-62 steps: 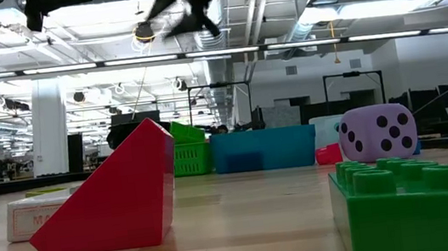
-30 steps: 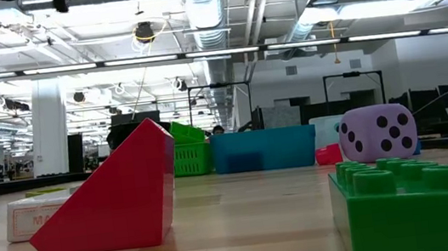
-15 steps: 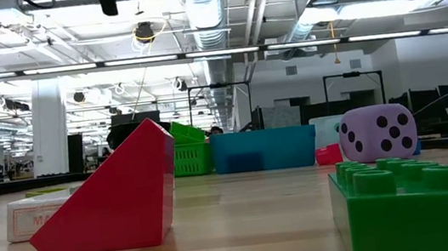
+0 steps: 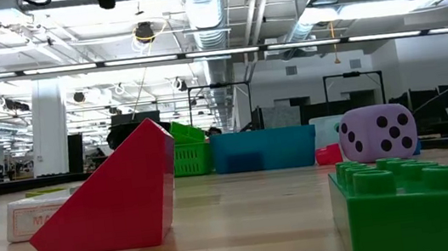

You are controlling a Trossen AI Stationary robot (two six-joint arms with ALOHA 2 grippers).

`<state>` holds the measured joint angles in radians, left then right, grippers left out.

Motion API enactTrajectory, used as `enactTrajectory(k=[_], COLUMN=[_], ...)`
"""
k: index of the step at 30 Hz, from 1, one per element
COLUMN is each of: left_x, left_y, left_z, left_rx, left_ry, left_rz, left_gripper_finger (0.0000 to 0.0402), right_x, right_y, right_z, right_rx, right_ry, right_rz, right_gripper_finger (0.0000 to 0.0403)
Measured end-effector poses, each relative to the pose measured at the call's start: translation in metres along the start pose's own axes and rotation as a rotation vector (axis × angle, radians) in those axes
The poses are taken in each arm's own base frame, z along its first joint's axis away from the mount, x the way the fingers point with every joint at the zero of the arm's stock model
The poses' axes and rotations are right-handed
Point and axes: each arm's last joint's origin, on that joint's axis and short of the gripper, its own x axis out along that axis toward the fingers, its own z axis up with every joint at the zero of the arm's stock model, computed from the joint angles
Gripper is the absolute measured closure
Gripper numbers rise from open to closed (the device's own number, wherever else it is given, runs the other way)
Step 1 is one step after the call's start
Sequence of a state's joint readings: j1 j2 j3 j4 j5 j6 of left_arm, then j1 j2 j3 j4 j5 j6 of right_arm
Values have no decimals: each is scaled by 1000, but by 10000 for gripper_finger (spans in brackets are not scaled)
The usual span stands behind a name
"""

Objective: Pick & Place Toys
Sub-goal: Put the small stud green game piece into the blue bin

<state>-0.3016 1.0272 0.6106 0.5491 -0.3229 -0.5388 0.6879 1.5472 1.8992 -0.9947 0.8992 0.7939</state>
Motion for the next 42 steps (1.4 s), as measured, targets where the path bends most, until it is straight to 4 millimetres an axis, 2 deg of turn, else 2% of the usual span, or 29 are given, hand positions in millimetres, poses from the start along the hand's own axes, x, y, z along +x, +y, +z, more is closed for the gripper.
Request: enactTrajectory(k=[10,17,24,28,31,37,42], left_x=[-21,-42,-56,-59,-55,-48,-45], left_y=[2,7,1,3,5,11,15], left_z=[-4,-23,-50,-67,-76,-91,-103], left_rx=[-1,12,71,257,359,453,498], left_ry=[286,627,865,934,954,1009,1065], left_rz=[-96,-127,-123,-63,-59,-17,-8], left_gripper_finger=[243,243,249,264,276,297,293], right_x=[54,85,107,114,121,131,138], right_y=[45,67,68,65,62,55,49], right_z=[-49,-61,-61,-55,-49,-42,-38], right_rx=[202,287,305,293,282,286,293], right_ry=[23,21,23,19,17,40,73], right_rz=[-64,5,17,34,48,65,85], right_gripper_finger=[184,184,184,184,184,184,184])
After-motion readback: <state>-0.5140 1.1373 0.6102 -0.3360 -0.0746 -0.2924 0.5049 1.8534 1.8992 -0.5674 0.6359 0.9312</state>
